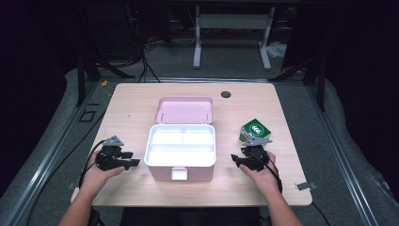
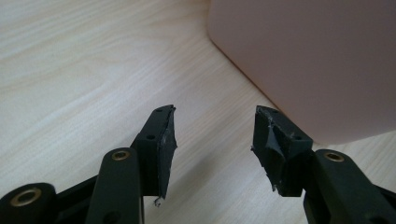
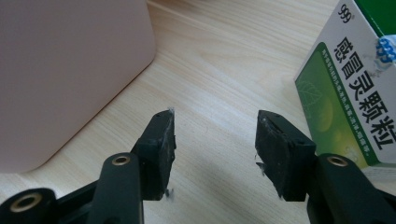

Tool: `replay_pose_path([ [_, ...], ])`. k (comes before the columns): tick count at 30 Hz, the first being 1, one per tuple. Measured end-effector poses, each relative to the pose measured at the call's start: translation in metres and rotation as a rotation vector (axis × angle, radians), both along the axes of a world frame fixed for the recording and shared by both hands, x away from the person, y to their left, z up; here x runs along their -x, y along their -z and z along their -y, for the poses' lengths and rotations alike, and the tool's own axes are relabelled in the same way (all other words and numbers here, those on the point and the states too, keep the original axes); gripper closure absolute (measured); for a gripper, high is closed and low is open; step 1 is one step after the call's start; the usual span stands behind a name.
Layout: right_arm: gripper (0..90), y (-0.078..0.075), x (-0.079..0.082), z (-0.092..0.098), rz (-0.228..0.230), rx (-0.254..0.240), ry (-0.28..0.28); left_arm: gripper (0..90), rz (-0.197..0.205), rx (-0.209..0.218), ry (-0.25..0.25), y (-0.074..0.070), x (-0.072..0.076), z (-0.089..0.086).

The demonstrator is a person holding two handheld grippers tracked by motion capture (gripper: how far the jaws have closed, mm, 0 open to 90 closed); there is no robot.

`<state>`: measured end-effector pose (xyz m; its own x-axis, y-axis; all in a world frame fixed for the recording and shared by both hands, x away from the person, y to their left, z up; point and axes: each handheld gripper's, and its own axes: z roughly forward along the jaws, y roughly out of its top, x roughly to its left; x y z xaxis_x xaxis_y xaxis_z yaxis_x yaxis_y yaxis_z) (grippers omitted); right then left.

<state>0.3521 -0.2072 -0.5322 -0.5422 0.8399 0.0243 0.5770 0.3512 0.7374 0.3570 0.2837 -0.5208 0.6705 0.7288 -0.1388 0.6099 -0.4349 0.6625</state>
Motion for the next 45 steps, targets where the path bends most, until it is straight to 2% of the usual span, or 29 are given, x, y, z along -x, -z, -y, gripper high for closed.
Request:
replay_pose_path([
  [3, 47.8, 0.0, 0.0, -0.001, 0.004, 0.003, -0.004, 49.6, 0.001, 0.014, -0.006, -0.008, -0.001, 0.0],
  [4, 47.8, 0.0, 0.001, -0.002, 0.006, 0.005, -0.007, 49.7, 0.005, 0.038, -0.007, -0.012, -0.001, 0.001],
  [7, 47.9, -0.001, 0.002, -0.003, 0.008, 0.013, -0.014, 50.5, 0.017, 0.056, 0.007, -0.023, -0.001, 0.003],
  [12, 47.9, -0.003, 0.003, -0.004, 0.017, 0.014, -0.016, 51.3, 0.033, 0.049, 0.017, -0.037, -0.002, 0.005],
  [16, 47.9, -0.003, 0.004, -0.005, 0.021, 0.014, -0.013, 52.2, 0.048, 0.022, 0.034, -0.051, -0.006, 0.007],
  [22, 47.9, -0.004, 0.005, -0.006, 0.029, 0.006, -0.011, 53.3, 0.065, 0.023, 0.049, -0.067, -0.007, 0.011],
  [29, 49.0, -0.005, 0.005, -0.005, 0.018, 0.001, -0.025, 53.4, 0.085, 0.013, 0.082, -0.083, -0.009, 0.021],
  [36, 50.3, -0.006, 0.006, -0.004, 0.03, 0.0, -0.014, 53.5, 0.104, -0.002, 0.127, -0.095, -0.011, 0.037],
  [45, 50.3, -0.008, 0.007, -0.004, 0.03, -0.015, -0.026, 55.0, 0.108, -0.031, 0.189, -0.1, -0.017, 0.061],
])
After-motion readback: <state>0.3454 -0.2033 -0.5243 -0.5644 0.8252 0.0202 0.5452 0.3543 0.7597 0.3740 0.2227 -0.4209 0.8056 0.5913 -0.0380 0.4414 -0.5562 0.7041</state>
